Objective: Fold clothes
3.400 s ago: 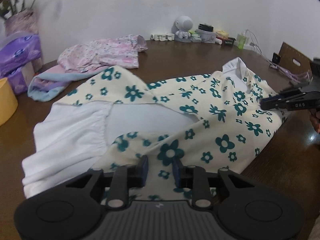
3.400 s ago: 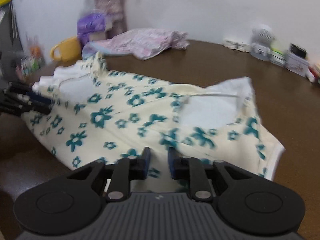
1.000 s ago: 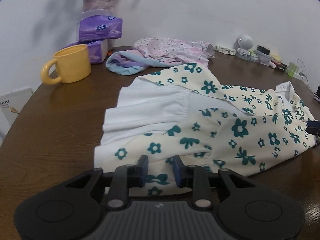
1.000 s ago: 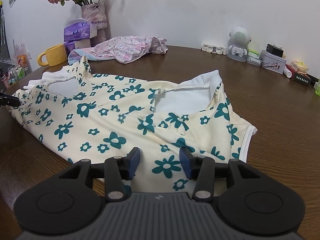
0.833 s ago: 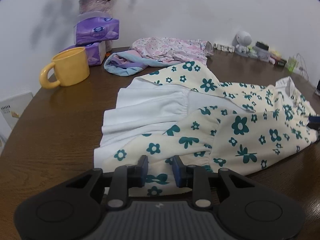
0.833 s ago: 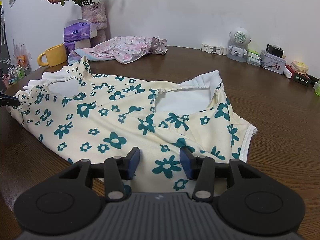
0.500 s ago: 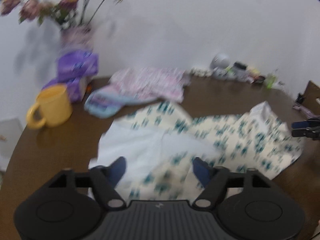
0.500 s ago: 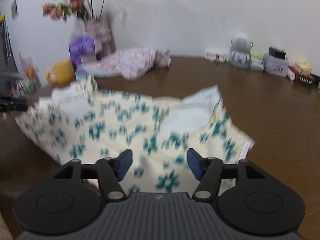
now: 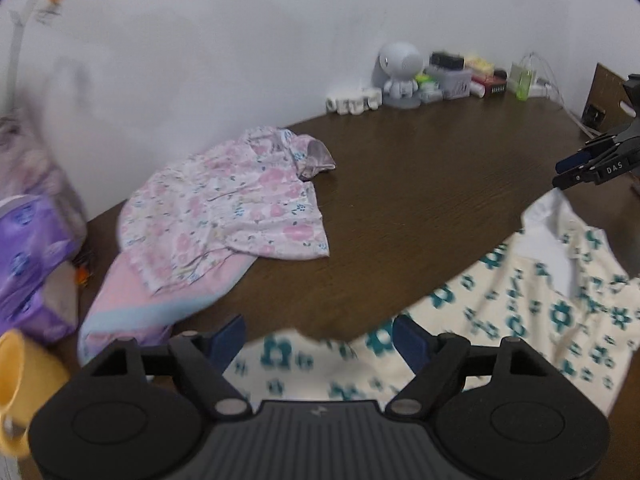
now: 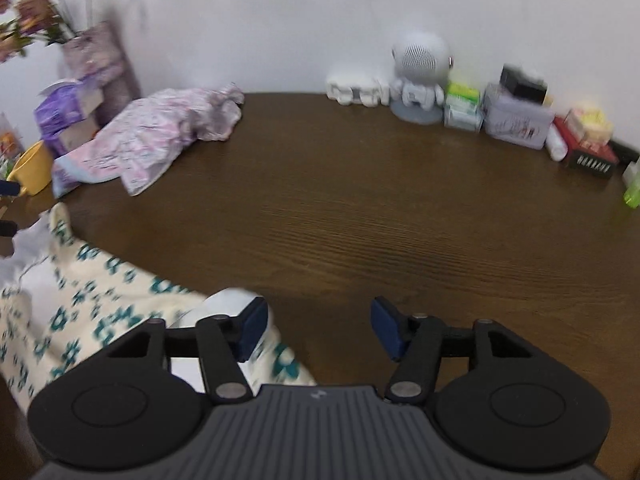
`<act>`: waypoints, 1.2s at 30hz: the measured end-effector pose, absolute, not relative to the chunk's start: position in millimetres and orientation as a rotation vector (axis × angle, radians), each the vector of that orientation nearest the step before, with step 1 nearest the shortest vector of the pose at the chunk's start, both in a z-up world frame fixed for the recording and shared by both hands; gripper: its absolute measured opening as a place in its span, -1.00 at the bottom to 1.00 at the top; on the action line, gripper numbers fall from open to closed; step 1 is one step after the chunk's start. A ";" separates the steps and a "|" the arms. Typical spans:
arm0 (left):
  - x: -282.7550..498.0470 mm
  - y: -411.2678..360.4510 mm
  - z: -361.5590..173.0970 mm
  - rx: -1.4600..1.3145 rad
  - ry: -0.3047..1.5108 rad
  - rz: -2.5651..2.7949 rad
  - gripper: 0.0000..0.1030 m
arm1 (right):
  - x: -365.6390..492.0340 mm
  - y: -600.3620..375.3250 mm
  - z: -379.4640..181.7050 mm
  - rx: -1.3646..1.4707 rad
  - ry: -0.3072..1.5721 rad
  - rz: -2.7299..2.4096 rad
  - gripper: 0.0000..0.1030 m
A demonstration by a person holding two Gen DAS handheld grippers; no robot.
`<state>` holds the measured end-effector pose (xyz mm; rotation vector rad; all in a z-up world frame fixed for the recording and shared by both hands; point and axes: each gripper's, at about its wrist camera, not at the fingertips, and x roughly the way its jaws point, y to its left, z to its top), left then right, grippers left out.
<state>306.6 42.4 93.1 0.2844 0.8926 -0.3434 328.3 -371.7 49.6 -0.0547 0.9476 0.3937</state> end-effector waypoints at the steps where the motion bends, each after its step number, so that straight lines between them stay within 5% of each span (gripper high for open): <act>1: 315.8 41.6 86.0 0.298 0.914 -0.369 0.52 | 337.1 -371.1 42.7 -0.041 0.965 0.398 -0.02; 17: 336.2 47.2 39.8 0.467 1.046 -0.568 0.26 | 354.6 -329.2 11.1 -0.214 1.096 0.677 -0.04; 36: 334.5 62.6 33.0 0.408 1.016 -0.627 0.24 | 360.5 -287.1 19.2 -0.354 1.120 0.744 -0.04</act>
